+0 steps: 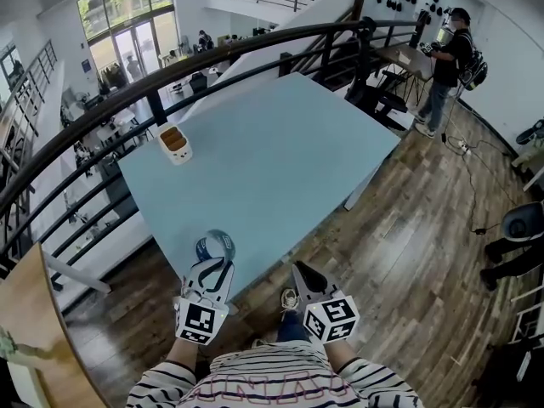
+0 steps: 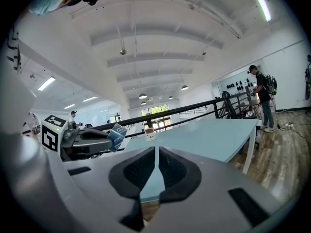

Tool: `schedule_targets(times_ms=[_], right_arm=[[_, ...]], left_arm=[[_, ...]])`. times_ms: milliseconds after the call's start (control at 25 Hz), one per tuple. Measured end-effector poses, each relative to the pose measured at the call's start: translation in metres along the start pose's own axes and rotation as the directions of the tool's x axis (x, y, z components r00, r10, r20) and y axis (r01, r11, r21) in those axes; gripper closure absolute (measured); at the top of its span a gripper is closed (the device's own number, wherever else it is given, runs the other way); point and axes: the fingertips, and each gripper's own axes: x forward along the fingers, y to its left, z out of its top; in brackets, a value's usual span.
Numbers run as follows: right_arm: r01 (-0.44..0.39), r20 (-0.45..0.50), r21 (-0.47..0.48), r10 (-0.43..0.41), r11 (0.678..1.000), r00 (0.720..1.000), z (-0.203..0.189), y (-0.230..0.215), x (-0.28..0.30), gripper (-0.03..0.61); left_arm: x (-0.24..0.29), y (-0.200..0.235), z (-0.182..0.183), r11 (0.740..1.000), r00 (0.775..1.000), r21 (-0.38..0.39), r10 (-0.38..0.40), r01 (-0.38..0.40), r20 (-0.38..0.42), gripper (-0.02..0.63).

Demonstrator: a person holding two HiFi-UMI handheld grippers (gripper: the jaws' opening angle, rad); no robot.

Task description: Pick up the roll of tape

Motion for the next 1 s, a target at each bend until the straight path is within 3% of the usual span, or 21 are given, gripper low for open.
schedule_targets(times_ms=[480, 1000], right_arm=[[0.048, 0.020, -0.045, -0.047, 0.998, 0.999, -0.006, 0.019, -0.023, 0.551], [0.059, 0.025, -0.073, -0.057, 0.996, 0.998, -0.007, 0.028, -0.027, 0.552]], left_arm=[[-0.042, -0.016, 0.007, 1.000, 1.000, -0.005, 0.011, -0.011, 0.025, 0.549], [-0.050, -0.022, 0.008, 1.000, 0.999, -0.005, 0.002, -0.002, 0.040, 0.549]])
